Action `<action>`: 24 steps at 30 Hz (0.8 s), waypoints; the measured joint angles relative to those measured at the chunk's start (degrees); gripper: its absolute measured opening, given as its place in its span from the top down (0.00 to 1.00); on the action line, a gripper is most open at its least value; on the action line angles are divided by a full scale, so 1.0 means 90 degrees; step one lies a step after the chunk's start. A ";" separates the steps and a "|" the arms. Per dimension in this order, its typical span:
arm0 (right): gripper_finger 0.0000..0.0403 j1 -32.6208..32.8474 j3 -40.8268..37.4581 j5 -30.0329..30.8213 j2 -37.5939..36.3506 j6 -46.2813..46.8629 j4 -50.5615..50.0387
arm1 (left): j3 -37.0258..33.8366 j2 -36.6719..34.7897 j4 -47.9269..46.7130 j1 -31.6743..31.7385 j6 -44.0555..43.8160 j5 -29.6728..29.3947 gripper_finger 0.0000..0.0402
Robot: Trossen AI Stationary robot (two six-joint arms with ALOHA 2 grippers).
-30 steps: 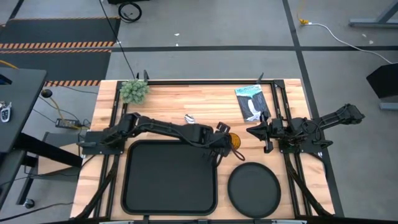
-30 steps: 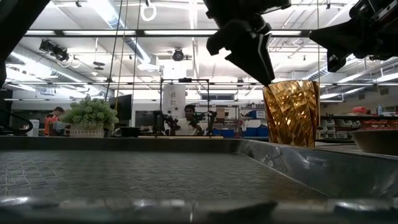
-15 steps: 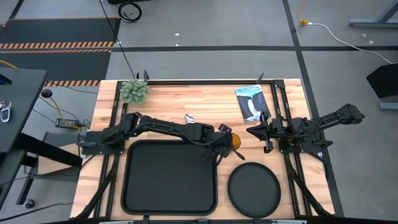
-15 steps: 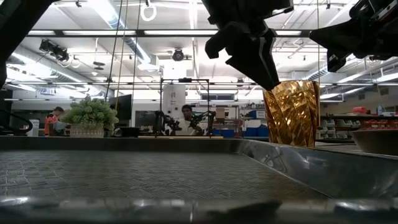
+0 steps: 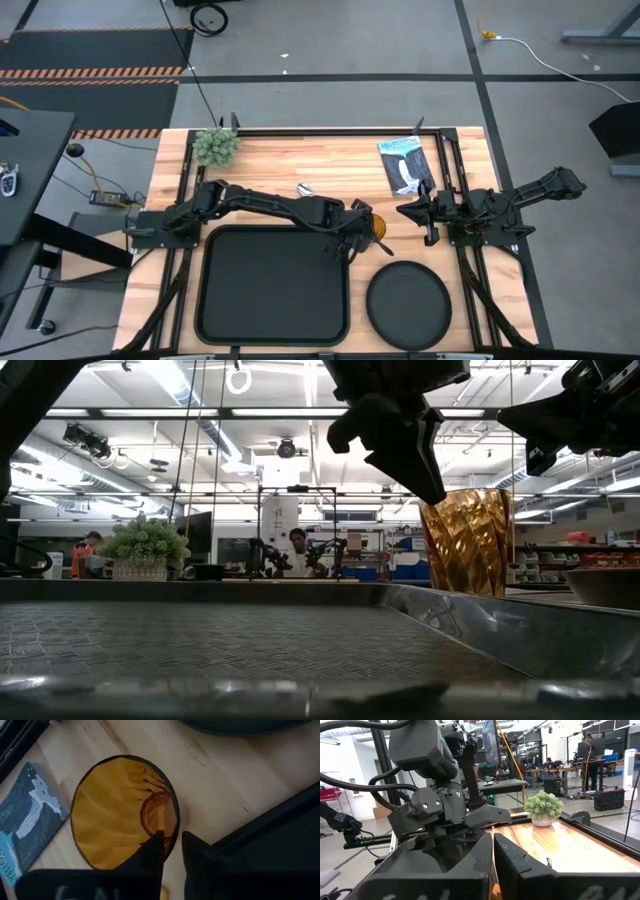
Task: Pick and place plate/cup/fork/spoon on tray
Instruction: Put the brown cup on the black tray
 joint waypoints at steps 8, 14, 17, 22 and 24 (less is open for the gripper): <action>0.94 0.0000 0.0000 0.0000 0.0000 0.0000 0.0000 | 0.0000 0.0000 0.0000 0.0000 0.0210 0.0025 0.91; 0.94 -0.0001 0.0000 0.0000 0.0000 0.0000 0.0000 | 0.0000 0.0000 -0.0006 0.0000 0.0208 0.0038 0.98; 0.94 -0.0002 0.0001 0.0000 0.0000 0.0000 0.0000 | 0.0001 0.0000 -0.0029 0.0000 0.0291 0.0031 0.98; 0.94 0.0000 0.0000 0.0000 0.0000 0.0000 -0.0002 | 0.0572 0.0005 -0.0675 -0.0035 0.0117 0.0023 0.98; 0.94 -0.0001 0.0002 0.0000 -0.0001 -0.0002 -0.0002 | 0.0909 0.0005 -0.1182 -0.0046 -0.0099 0.0120 0.98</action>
